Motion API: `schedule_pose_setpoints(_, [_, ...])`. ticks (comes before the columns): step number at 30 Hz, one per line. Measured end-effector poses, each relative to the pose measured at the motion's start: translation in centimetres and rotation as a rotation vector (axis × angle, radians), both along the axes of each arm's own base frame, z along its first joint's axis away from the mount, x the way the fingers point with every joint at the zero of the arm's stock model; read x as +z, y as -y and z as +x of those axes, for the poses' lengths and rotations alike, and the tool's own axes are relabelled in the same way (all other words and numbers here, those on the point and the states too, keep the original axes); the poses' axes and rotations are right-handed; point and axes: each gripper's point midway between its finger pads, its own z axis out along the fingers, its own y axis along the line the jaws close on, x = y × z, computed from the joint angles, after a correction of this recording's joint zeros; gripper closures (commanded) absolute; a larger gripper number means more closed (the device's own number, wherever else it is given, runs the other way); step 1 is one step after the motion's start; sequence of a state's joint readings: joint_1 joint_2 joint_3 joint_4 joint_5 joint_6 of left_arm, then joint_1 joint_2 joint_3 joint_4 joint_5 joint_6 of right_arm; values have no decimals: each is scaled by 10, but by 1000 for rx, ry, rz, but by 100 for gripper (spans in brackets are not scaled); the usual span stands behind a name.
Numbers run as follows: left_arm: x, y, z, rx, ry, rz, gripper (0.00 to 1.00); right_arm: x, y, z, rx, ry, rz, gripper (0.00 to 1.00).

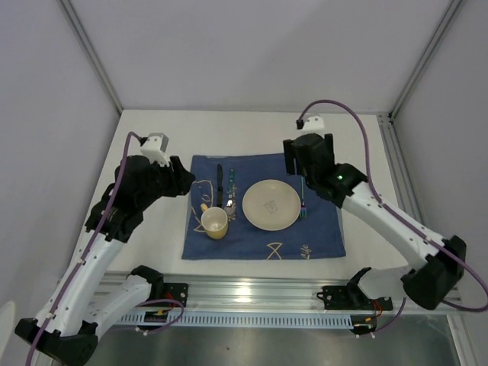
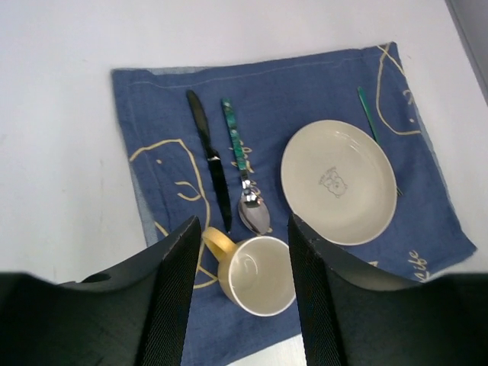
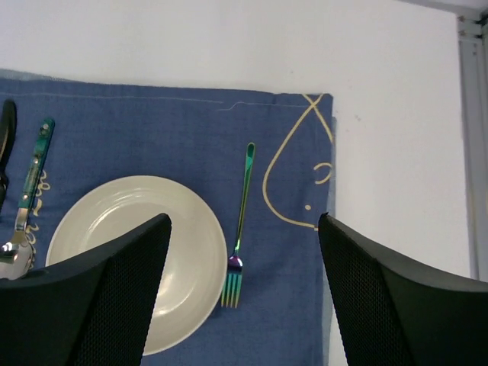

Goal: Set the dinner table for one person
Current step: Reset both arms

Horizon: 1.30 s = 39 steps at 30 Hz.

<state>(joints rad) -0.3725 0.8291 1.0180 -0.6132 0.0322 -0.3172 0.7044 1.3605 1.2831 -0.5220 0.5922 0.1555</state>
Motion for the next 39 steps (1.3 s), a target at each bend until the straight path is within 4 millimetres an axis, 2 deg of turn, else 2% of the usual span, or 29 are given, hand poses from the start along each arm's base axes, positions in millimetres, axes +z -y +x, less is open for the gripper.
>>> schedule_pose_setpoints(3, [5, -10, -1, 39, 35, 23, 44, 22, 25, -20, -31, 60, 42, 17])
schedule_pose_setpoints(6, [10, -20, -7, 68, 83, 32, 44, 36, 50, -39, -78, 111, 76, 16])
schedule_pose_setpoints(9, [7, -31, -12, 114, 106, 46, 45, 32, 73, -55, -134, 136, 97, 16])
schedule_pose_setpoints(13, [-13, -39, -13, 154, 101, 63, 47, 7, 92, -70, -188, 117, 89, 15])
schedule_pose_setpoints(16, [-38, -47, -20, 174, 74, 87, 47, -14, 99, -77, -213, 84, 64, 15])
schedule_pose_setpoints(17, [-41, -49, -23, 180, 77, 90, 47, -18, 100, -78, -215, 76, 59, 15])
schedule_pose_setpoints(25, [-16, -60, -30, 219, 198, 55, 46, -19, 108, -82, -237, 96, 62, 14])
schedule_pose_setpoints(39, [-26, -57, -25, 210, 167, 82, 46, -10, 117, -85, -272, 137, 81, 16])
